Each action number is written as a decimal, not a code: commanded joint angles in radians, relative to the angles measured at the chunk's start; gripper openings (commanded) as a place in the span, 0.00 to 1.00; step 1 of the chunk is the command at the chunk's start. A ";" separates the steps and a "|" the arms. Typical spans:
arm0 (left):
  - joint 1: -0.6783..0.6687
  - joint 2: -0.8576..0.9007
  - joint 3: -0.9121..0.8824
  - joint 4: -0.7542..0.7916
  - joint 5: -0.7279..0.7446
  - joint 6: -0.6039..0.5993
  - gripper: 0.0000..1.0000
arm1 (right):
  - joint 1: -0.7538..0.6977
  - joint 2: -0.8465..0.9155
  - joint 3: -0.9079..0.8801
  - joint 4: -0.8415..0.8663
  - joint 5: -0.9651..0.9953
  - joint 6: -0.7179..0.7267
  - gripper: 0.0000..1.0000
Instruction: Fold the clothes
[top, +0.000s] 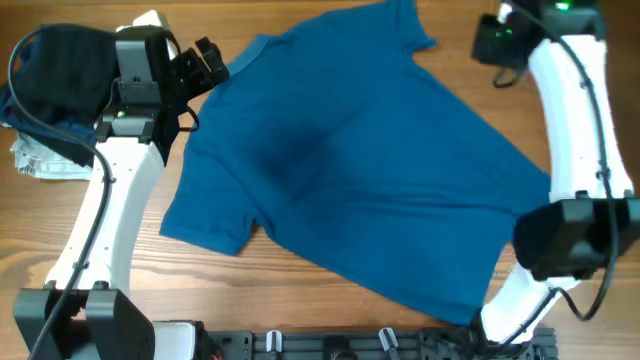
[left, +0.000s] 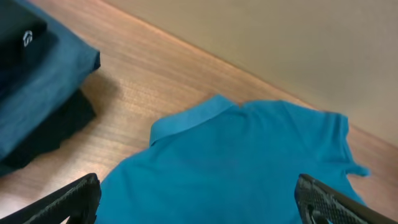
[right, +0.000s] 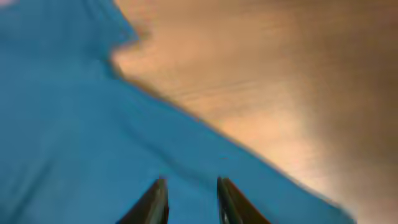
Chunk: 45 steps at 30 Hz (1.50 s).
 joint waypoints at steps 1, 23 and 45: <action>-0.002 -0.001 0.003 0.003 0.006 -0.002 1.00 | -0.093 0.005 -0.024 -0.144 -0.161 0.006 0.08; -0.002 -0.001 0.003 0.002 0.006 -0.002 1.00 | -0.290 0.045 -0.869 0.566 -0.072 0.109 0.04; -0.002 -0.001 0.003 0.003 0.006 -0.002 1.00 | -0.374 0.106 -0.387 0.692 -0.121 -0.053 0.04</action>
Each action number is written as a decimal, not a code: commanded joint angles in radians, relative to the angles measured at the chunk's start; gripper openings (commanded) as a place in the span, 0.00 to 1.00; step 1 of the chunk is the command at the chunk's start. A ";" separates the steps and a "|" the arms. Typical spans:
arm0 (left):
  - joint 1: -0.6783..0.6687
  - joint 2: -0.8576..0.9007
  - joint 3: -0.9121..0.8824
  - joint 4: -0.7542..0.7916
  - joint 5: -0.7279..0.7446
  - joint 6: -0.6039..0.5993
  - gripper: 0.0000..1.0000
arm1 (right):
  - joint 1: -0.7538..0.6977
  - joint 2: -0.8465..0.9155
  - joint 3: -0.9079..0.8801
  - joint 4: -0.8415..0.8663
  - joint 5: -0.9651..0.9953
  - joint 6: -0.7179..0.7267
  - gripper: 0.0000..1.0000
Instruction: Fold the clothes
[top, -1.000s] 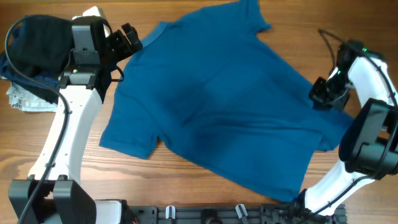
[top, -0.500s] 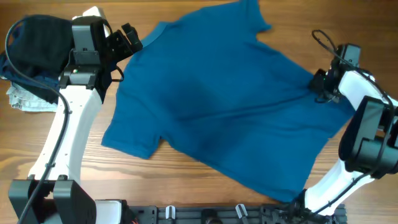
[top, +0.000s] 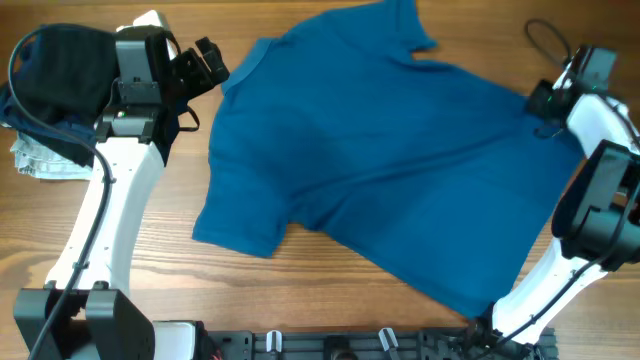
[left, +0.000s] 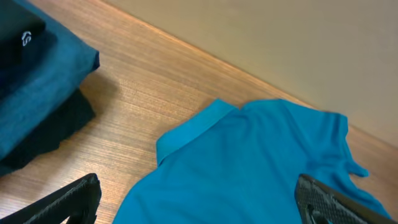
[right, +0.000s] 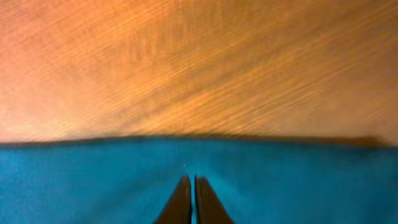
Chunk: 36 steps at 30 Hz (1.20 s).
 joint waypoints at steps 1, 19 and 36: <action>-0.002 -0.001 0.003 0.003 0.005 -0.002 1.00 | -0.005 -0.042 0.233 -0.192 -0.012 0.023 0.04; -0.002 -0.001 0.003 0.003 0.005 -0.002 1.00 | -0.006 -0.172 0.280 -0.497 -0.011 0.020 0.99; -0.085 0.464 0.003 0.354 0.061 -0.047 0.04 | -0.006 -0.172 0.280 -0.497 -0.011 0.020 1.00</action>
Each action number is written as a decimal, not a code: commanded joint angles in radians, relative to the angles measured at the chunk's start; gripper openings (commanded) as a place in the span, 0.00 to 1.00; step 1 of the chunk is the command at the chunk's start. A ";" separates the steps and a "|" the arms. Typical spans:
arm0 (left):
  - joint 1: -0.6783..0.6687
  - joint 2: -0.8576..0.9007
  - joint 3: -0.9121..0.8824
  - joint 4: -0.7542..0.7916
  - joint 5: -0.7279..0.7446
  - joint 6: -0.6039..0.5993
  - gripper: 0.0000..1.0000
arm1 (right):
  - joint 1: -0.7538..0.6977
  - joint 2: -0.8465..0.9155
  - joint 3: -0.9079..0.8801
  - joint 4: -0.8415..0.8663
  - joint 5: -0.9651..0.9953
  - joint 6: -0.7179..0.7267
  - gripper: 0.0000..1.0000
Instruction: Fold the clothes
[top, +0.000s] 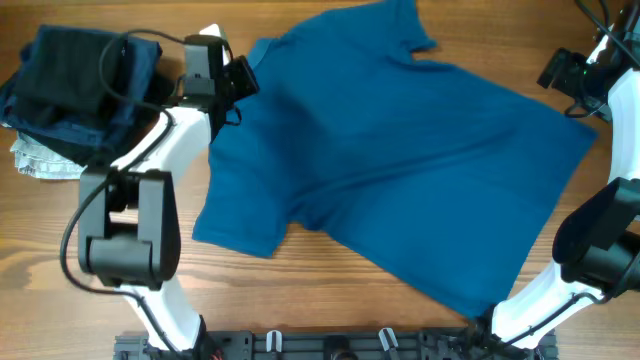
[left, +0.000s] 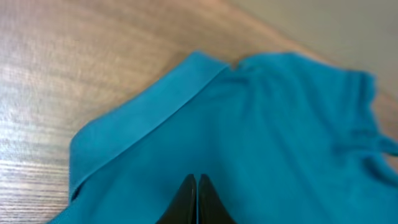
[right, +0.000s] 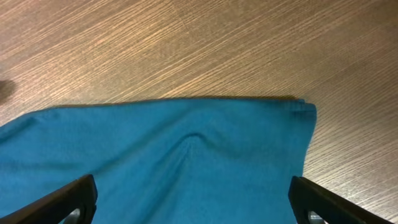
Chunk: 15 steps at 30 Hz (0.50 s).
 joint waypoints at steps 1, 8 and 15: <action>0.003 0.074 0.003 0.011 -0.074 -0.012 0.04 | -0.003 -0.024 0.014 0.002 -0.005 0.001 1.00; 0.005 0.172 0.003 0.001 -0.209 -0.008 0.04 | -0.003 -0.024 0.014 0.002 -0.005 0.000 0.99; 0.050 0.192 0.003 -0.219 -0.341 -0.009 0.04 | -0.003 -0.024 0.014 0.002 -0.005 0.000 1.00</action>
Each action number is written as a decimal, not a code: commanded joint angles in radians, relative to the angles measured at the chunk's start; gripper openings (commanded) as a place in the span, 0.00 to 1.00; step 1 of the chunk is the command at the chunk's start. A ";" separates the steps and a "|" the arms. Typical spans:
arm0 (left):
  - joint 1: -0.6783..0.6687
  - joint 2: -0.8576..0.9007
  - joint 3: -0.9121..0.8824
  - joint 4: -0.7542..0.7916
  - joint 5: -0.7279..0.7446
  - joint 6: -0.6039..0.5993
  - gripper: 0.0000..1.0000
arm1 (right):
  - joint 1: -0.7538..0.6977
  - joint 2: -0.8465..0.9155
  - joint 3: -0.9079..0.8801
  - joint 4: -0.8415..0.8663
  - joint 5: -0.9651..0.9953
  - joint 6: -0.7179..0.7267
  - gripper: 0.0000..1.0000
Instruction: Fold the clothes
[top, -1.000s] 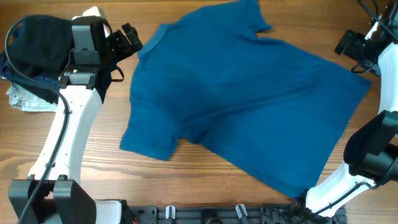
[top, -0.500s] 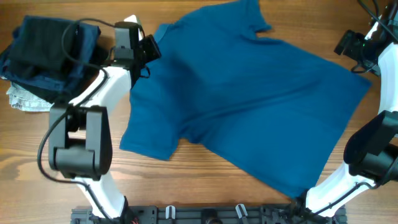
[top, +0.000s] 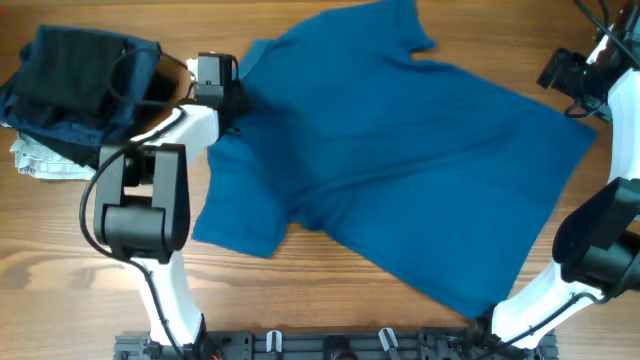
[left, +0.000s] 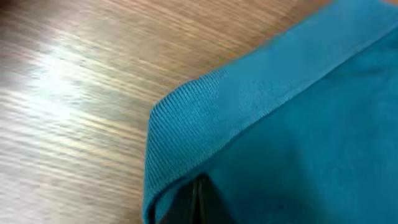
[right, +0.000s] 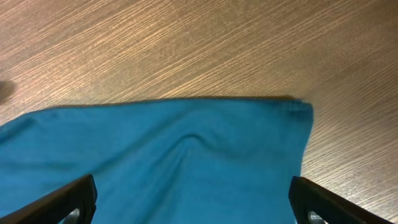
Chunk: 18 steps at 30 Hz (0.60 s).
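A blue polo shirt (top: 400, 150) lies spread on the wooden table (top: 80, 250), collar at the far left and hem to the right. My left gripper (top: 232, 100) is down at the collar's corner. In the left wrist view its fingers (left: 198, 190) are pressed together with the ribbed collar (left: 186, 118) curled round their tips. My right gripper (top: 560, 75) hangs open over the shirt's far right corner. Its fingers (right: 71, 202) sit wide apart with the hem corner (right: 273, 124) flat below them and nothing held.
A pile of dark folded clothes (top: 70, 70) sits at the far left, with a pale cloth (top: 35, 160) under its edge. A metal rail (top: 330, 345) runs along the near edge. Bare wood lies in front of the shirt.
My left gripper, still shut, has gone from resting on the shirt just inside the collar to the collar's very corner, closer to the table. The right gripper and the shirt have not visibly moved.
My left gripper was open beside the collar and my right was nearly shut over the shirt's far side. Then the right was shut on the shirt's right edge and the shirt lay further right. Then the right stood open, the left shut at the collar, where it remains.
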 joint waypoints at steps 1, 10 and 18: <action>0.047 0.034 -0.032 -0.146 -0.116 -0.003 0.04 | -0.003 -0.024 0.014 0.002 -0.005 0.001 1.00; 0.046 0.012 -0.032 -0.468 -0.116 -0.093 0.04 | -0.003 -0.024 0.014 0.002 -0.005 0.000 0.99; 0.008 -0.373 -0.032 -0.439 -0.068 -0.092 0.10 | -0.003 -0.024 0.014 0.002 -0.005 0.000 1.00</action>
